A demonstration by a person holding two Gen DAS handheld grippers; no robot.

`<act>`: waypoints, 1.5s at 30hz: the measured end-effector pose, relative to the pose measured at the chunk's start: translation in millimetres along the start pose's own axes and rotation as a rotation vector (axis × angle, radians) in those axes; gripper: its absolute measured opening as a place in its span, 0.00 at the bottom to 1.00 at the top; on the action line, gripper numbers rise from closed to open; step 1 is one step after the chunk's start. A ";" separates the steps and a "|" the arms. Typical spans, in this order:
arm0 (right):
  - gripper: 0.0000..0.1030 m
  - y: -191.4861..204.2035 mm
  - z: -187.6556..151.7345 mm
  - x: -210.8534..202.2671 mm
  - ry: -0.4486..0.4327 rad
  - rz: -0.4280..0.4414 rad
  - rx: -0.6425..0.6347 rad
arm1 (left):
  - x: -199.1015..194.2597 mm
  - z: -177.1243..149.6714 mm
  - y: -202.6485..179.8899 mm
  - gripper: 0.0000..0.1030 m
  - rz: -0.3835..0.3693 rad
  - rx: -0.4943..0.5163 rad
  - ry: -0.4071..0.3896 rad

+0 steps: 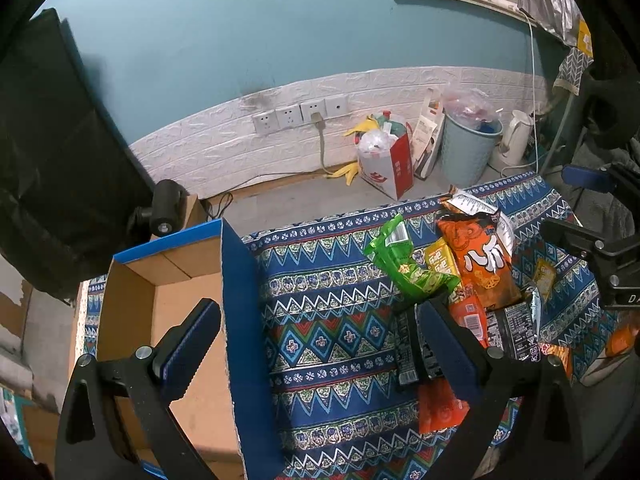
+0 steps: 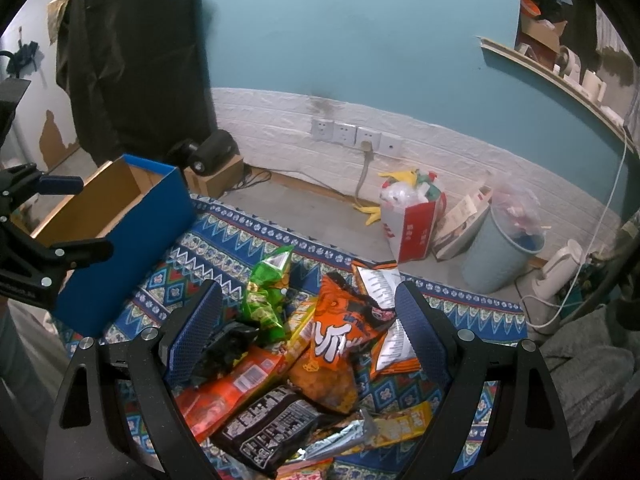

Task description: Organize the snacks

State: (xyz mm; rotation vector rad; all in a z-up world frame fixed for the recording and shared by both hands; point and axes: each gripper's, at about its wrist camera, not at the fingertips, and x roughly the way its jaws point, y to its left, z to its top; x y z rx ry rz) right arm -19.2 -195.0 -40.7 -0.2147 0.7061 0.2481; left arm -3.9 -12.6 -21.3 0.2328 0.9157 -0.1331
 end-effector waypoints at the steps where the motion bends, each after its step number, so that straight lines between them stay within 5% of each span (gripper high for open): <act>1: 0.84 -0.1 0.4 0.3 0.001 0.000 0.000 | 0.0 -0.2 0.2 0.98 0.000 0.000 0.000; 45: 0.84 -11.0 -4.1 -1.6 0.026 -0.013 0.010 | 9.2 3.3 -12.3 0.98 -0.041 0.003 0.041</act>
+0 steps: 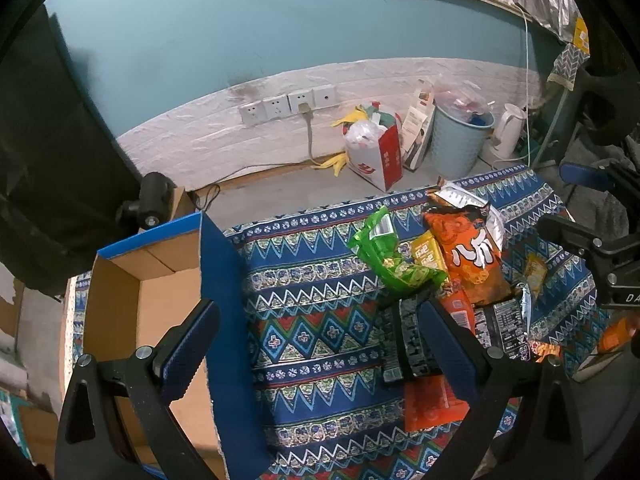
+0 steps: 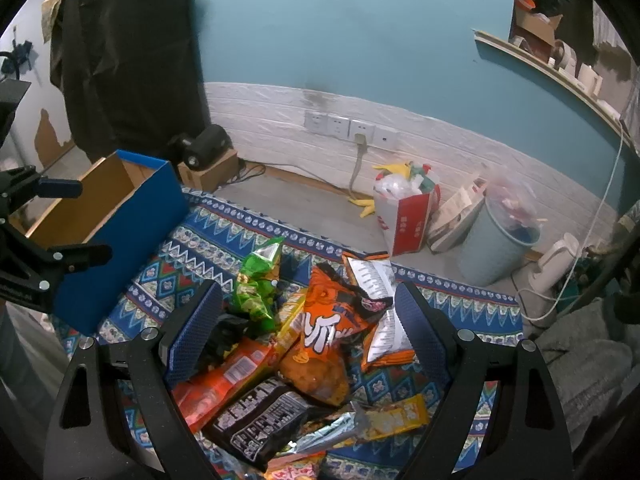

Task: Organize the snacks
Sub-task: 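Lower both tools into the pile and grasp the black bag with left, white chip bag with right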

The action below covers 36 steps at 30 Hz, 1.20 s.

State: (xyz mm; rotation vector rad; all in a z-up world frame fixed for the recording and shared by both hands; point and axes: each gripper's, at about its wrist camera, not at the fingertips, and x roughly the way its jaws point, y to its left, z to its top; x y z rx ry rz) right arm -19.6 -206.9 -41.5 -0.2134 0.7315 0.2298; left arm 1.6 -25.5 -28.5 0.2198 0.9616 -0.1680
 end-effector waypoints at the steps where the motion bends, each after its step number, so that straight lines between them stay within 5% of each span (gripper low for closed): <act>1: 0.84 -0.6 0.0 0.3 0.002 -0.001 0.000 | 1.4 -0.1 -1.4 0.98 -0.004 0.002 0.005; 36: 0.84 -72.8 -36.2 68.2 0.220 -0.091 0.067 | 134.4 -19.7 -69.1 0.98 -0.130 0.061 0.317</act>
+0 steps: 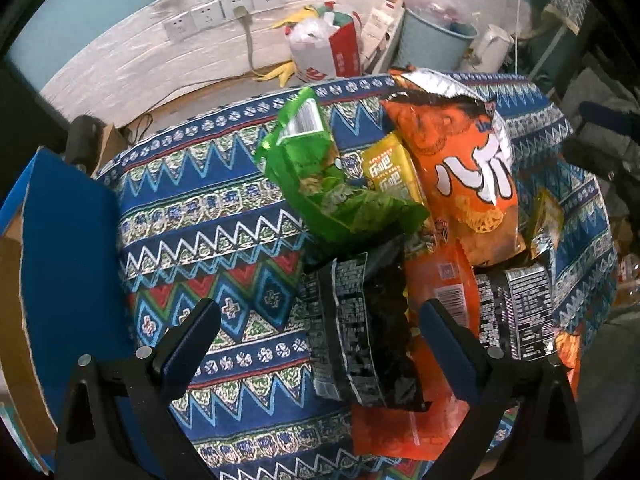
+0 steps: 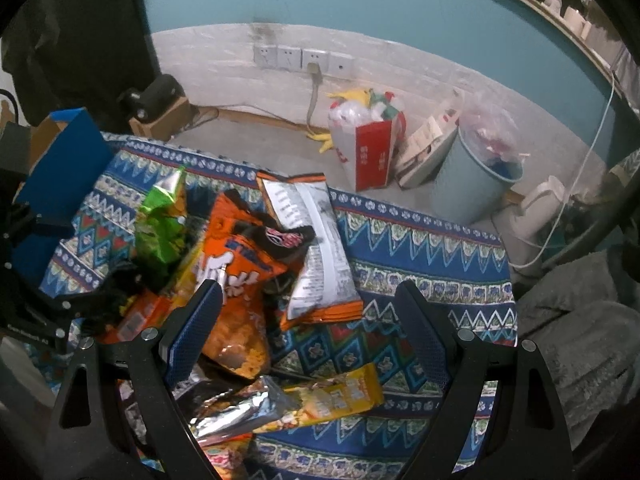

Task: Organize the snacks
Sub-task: 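Lower both tools into the pile and grasp the black bag with left, white chip bag with right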

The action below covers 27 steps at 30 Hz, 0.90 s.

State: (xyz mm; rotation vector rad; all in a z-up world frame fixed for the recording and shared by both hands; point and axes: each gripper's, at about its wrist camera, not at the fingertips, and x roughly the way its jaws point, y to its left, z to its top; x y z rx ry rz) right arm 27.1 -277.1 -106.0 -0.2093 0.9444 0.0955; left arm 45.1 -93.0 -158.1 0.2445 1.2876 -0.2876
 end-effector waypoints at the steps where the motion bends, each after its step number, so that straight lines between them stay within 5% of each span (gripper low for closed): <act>1: 0.84 -2.2 0.3 4.7 0.010 -0.004 -0.001 | 3.9 0.1 -1.2 0.98 0.009 0.009 0.009; 9: 0.84 -18.3 0.9 44.8 0.102 -0.044 -0.024 | 26.2 1.8 14.4 0.98 -0.045 -0.030 0.050; 16: 0.84 -24.8 8.3 77.1 0.158 -0.051 -0.032 | 39.1 -1.2 36.2 0.68 -0.140 -0.096 0.079; 27: 0.78 -11.6 15.4 125.5 0.236 -0.057 -0.079 | 45.9 -8.8 47.5 0.60 -0.159 -0.095 0.088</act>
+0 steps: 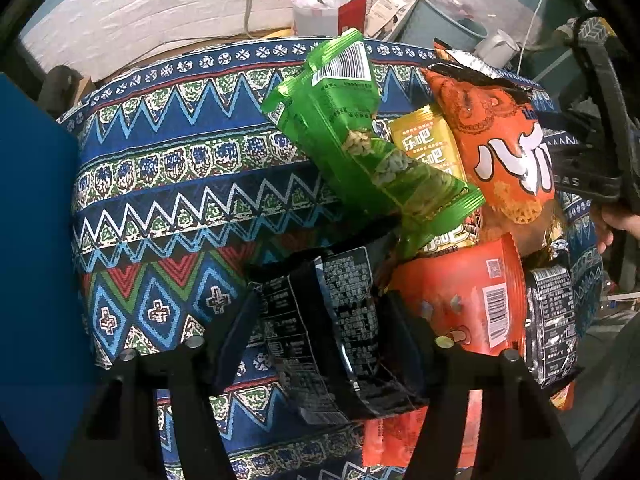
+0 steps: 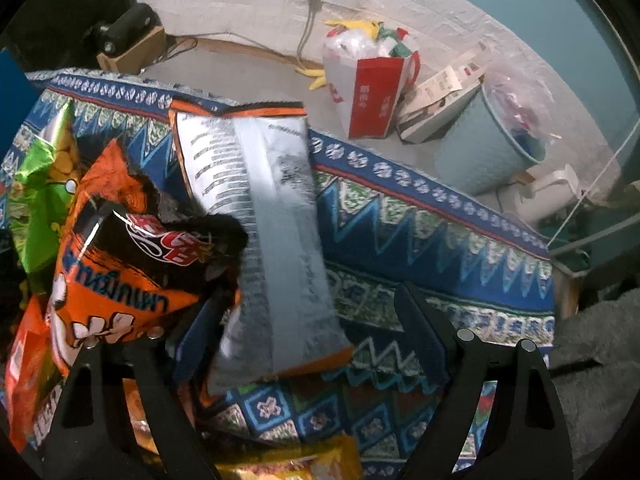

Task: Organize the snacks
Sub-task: 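Lower both tools into the pile and grasp the black bag with left, white chip bag with right, then lift the black bag with the left tool while the right tool lifts the white chip bag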

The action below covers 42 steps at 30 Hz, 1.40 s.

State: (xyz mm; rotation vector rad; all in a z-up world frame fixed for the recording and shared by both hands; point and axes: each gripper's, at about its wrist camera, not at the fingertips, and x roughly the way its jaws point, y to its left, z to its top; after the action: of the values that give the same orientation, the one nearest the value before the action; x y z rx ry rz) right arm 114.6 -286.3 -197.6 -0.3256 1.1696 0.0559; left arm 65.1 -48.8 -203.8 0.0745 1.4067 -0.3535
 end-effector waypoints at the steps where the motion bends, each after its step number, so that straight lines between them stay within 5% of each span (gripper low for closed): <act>1: 0.68 0.8 0.0 2.2 0.005 0.006 -0.003 | 2.5 1.3 -3.1 0.60 0.001 0.001 0.002; 3: 0.52 4.7 -1.6 6.4 0.021 0.023 -0.016 | 1.0 1.4 -4.1 0.59 0.002 0.009 0.003; 8: 0.42 2.4 -11.1 0.7 0.017 -0.001 -0.009 | -6.2 -3.0 -6.4 0.56 0.015 0.014 -0.002; 24: 0.41 -24.4 -52.3 -86.4 -0.103 -0.060 0.185 | -58.2 -10.0 -14.9 0.56 0.091 0.028 -0.129; 42: 0.41 26.2 -40.5 -156.0 -0.243 0.032 0.127 | -138.0 -24.9 -6.2 0.56 0.175 0.072 -0.323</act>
State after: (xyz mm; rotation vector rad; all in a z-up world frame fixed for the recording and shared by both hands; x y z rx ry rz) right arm 11.2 -253.2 -75.6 -0.1815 0.9321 0.0472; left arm 23.0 -20.9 -72.8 0.1898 1.0590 -0.2572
